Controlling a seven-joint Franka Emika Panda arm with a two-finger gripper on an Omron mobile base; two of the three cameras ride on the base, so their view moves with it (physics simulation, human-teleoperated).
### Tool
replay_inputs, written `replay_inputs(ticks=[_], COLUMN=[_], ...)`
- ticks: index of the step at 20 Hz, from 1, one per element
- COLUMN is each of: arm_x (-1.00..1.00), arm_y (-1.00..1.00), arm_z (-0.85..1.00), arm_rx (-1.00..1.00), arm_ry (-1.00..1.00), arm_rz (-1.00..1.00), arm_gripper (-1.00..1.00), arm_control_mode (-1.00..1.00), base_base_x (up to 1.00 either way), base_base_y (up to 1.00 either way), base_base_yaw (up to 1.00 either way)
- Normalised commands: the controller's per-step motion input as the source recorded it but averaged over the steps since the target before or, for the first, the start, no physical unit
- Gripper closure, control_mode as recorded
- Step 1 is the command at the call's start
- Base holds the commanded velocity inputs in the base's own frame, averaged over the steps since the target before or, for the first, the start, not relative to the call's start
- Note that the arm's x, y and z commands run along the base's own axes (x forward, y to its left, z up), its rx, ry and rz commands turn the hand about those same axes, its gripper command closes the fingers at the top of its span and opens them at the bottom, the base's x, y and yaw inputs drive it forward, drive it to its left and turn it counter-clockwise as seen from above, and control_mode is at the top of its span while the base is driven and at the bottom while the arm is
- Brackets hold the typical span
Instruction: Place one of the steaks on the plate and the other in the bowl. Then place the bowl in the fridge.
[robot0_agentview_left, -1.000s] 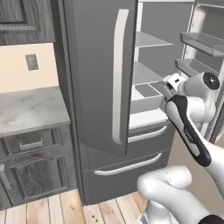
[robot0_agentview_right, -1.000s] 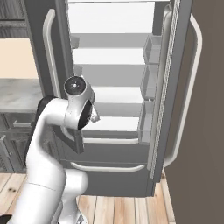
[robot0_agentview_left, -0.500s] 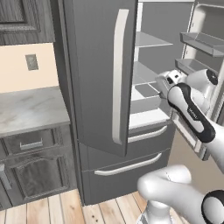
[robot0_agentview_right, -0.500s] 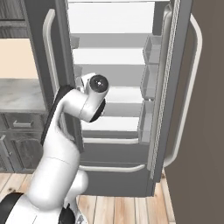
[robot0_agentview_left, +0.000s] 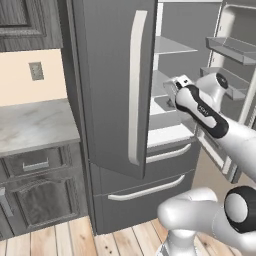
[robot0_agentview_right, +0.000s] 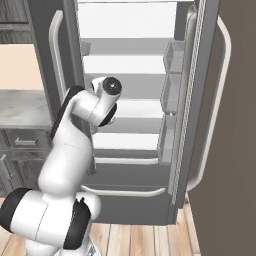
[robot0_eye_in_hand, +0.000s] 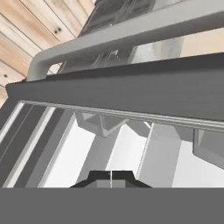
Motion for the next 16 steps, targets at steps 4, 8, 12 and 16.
replay_inputs(ticks=[4, 8, 12, 16], arm_x=[0.42, 0.41, 0.4, 0.27], arm_y=[0.12, 0.03, 0.08, 0.19], arm_z=[0.0, 0.0, -0.06, -0.03], arm_rx=[0.06, 0.07, 0.08, 0.07], arm_ry=[0.06, 0.1, 0.06, 0.02], arm_rz=[0.07, 0.12, 0.13, 0.12], arm_gripper=[1.0, 1.0, 1.0, 1.0], arm_control_mode=[-1.0, -1.0, -1.0, -1.0], base_base_x=[0.0, 0.0, 0.0, 0.0], base_base_y=[0.0, 0.0, 0.0, 0.0], base_base_yaw=[0.0, 0.0, 0.0, 0.0])
